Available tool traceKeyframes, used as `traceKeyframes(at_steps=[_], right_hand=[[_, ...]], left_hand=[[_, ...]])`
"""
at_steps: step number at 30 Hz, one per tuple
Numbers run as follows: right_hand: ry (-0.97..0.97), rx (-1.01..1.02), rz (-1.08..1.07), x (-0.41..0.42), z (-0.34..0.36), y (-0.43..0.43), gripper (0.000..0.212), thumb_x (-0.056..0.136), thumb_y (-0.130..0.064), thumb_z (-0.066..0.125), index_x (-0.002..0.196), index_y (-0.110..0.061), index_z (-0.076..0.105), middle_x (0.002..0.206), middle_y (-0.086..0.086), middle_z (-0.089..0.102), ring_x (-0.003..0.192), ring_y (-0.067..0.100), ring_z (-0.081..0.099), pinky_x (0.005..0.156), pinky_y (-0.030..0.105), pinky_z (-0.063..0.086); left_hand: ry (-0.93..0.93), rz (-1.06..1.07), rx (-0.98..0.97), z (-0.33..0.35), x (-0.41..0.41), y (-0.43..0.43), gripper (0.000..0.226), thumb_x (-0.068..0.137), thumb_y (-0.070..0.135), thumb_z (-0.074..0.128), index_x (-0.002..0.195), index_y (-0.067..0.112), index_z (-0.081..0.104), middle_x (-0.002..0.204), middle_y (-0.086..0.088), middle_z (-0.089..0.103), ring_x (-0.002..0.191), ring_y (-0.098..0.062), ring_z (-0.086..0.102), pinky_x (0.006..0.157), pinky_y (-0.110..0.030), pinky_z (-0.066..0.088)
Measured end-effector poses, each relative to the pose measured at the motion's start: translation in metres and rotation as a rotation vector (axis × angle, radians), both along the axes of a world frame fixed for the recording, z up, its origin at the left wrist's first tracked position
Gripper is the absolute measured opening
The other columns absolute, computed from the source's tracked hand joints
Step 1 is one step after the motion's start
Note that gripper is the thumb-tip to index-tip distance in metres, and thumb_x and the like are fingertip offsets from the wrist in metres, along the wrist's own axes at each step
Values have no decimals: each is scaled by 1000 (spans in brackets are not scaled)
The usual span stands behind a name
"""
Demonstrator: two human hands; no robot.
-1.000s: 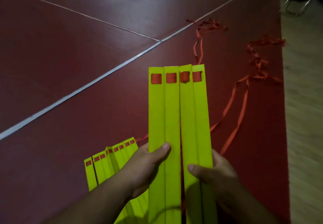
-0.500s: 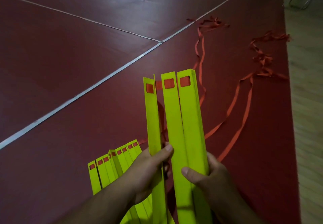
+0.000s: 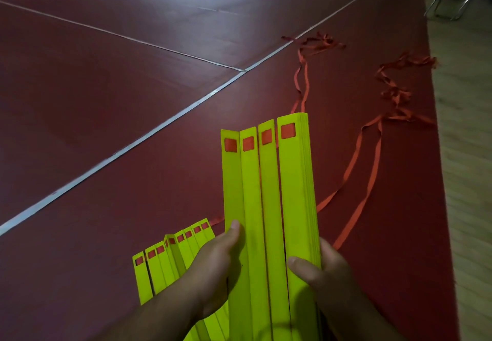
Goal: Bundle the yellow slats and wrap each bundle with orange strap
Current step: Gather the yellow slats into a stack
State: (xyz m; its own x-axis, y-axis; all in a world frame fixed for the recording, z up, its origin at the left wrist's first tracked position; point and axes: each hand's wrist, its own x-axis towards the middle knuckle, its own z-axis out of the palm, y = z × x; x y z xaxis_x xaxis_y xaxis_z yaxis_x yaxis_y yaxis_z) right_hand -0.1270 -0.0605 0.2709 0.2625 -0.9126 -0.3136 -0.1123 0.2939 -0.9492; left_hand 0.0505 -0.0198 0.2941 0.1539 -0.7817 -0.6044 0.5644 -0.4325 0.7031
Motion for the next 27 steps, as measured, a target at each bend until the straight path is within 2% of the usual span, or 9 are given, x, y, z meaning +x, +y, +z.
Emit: traceKeyframes(at_steps=[3, 7, 11, 14, 17, 20, 22, 24, 27], right_hand=[[4, 7, 63, 0, -1, 0, 41, 61, -21, 68, 101, -15, 69, 85, 0, 78, 75, 13, 73, 63, 24, 53], [-43, 15, 121, 2, -2, 1, 44, 63, -18, 68, 107, -13, 68, 91, 4, 78, 83, 21, 74, 71, 33, 57], [-134, 69, 134, 5, 2, 1, 43, 63, -16, 62, 106, -9, 69, 90, 10, 77, 80, 21, 74, 63, 25, 55], [-214, 149, 93, 7, -1, 0, 38, 64, -20, 60, 96, -12, 78, 90, 16, 76, 77, 24, 73, 67, 31, 55], [-234, 202, 62, 9, -5, 1, 21, 75, -20, 65, 87, -21, 81, 90, 18, 76, 78, 25, 72, 82, 41, 51], [-72, 153, 125, 7, -2, 0, 25, 98, -12, 53, 95, -15, 77, 82, -1, 78, 76, 7, 72, 80, 26, 51], [-35, 114, 192, 9, 2, 1, 15, 96, -21, 60, 103, -17, 72, 85, -7, 78, 80, 1, 71, 76, 17, 50], [-41, 122, 203, 11, -1, 0, 33, 79, -34, 59, 107, -20, 70, 97, -3, 77, 94, 11, 72, 89, 29, 51], [-72, 104, 180, 9, -10, -1, 45, 72, -35, 56, 111, -17, 69, 100, 2, 77, 95, 16, 73, 87, 31, 54]], left_hand=[[23, -26, 0, -2, -3, 0, 70, 89, 58, 52, 144, 15, 47, 139, -2, 57, 137, -25, 47, 105, -35, 40], [-56, -170, -68, 0, -7, 5, 48, 81, 43, 62, 115, 9, 62, 84, -3, 78, 74, -11, 75, 58, -26, 56], [25, -108, -25, 6, -8, 4, 34, 96, 35, 57, 120, 11, 61, 99, -4, 77, 83, -11, 75, 66, -23, 58], [42, 18, 8, 5, -8, 1, 72, 92, 42, 58, 152, 11, 34, 148, -7, 51, 127, -16, 54, 84, -25, 50], [41, 64, -20, 3, -5, 1, 75, 96, 39, 55, 156, 8, 22, 158, -9, 36, 141, -27, 40, 92, -33, 47], [6, 73, -72, -6, 2, 3, 86, 92, 45, 57, 158, 9, 14, 162, -8, 28, 148, -26, 28, 115, -42, 29], [7, 6, -71, -3, 3, 1, 77, 89, 44, 59, 151, 7, 33, 149, -9, 50, 136, -23, 49, 105, -39, 45], [29, -110, -88, 3, 1, 2, 52, 88, 31, 63, 134, 7, 56, 120, -12, 72, 108, -24, 70, 82, -39, 59], [25, -105, -114, 1, 3, 4, 27, 96, 20, 59, 119, 7, 64, 107, -13, 76, 95, -22, 75, 73, -37, 61]])
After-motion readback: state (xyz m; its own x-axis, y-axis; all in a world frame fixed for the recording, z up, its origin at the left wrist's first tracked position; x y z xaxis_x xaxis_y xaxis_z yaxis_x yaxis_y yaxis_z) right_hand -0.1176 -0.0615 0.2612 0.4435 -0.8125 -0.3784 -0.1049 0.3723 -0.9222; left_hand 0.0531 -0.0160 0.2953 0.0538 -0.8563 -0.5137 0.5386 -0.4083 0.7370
